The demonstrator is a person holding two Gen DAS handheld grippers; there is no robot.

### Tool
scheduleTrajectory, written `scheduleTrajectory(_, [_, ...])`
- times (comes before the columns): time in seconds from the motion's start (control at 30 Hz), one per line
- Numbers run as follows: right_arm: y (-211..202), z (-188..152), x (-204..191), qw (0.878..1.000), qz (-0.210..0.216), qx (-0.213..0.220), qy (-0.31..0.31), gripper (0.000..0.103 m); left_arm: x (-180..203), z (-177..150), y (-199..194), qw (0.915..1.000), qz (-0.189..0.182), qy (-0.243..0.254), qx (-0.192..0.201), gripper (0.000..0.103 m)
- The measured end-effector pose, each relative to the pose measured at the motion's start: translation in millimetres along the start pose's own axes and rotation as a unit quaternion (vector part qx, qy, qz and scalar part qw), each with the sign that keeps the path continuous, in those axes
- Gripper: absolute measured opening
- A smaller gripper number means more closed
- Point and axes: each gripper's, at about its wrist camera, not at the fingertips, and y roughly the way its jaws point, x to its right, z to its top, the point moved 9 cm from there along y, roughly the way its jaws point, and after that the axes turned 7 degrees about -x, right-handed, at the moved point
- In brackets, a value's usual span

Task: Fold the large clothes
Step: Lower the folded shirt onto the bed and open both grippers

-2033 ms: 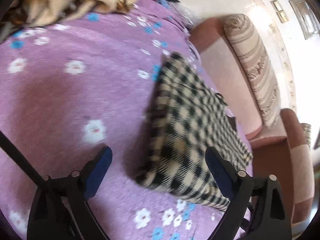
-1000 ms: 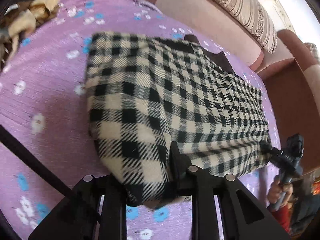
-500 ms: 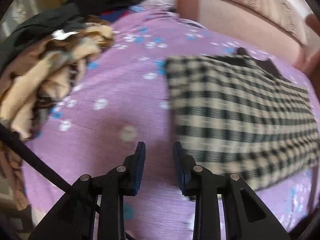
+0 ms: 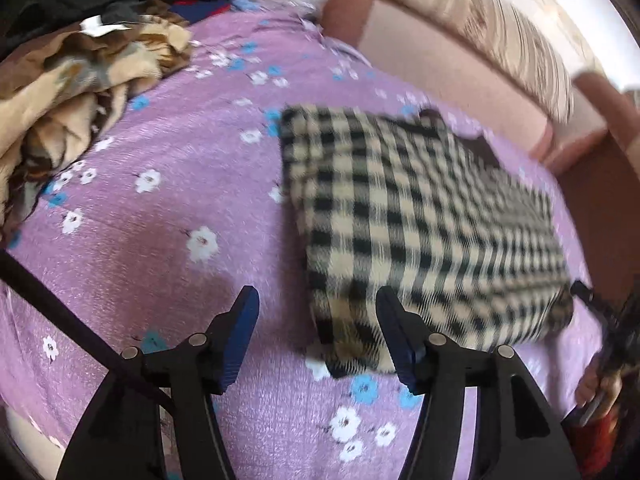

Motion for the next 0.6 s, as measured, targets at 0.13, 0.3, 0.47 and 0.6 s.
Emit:
scheduleTrajectory(0.13, [29,-24,-18,0.998,0.007,-0.057,-0.031,0.047,-9,-12,19,0.9962,0.077,0.014,-0.038,0.06])
scheduleTrajectory(0.3, [41,-32,0,0.997,-0.014,-0.071,-0.006,0.047,-24,-9,16,0.9947,0.097,-0.007,-0.035,0.063])
scheduleTrajectory(0.47, [35,-29,16,0.997,-0.035,-0.06,0.019,0.047,-34,-5,5,0.9943,0.101,-0.03,-0.015,0.063])
scheduleTrajectory(0.6, [25,-24,32,0.997,-0.049,-0.049,0.044,0.047,-46,6,-8,0.9908,0.12,-0.06,0.02,0.063])
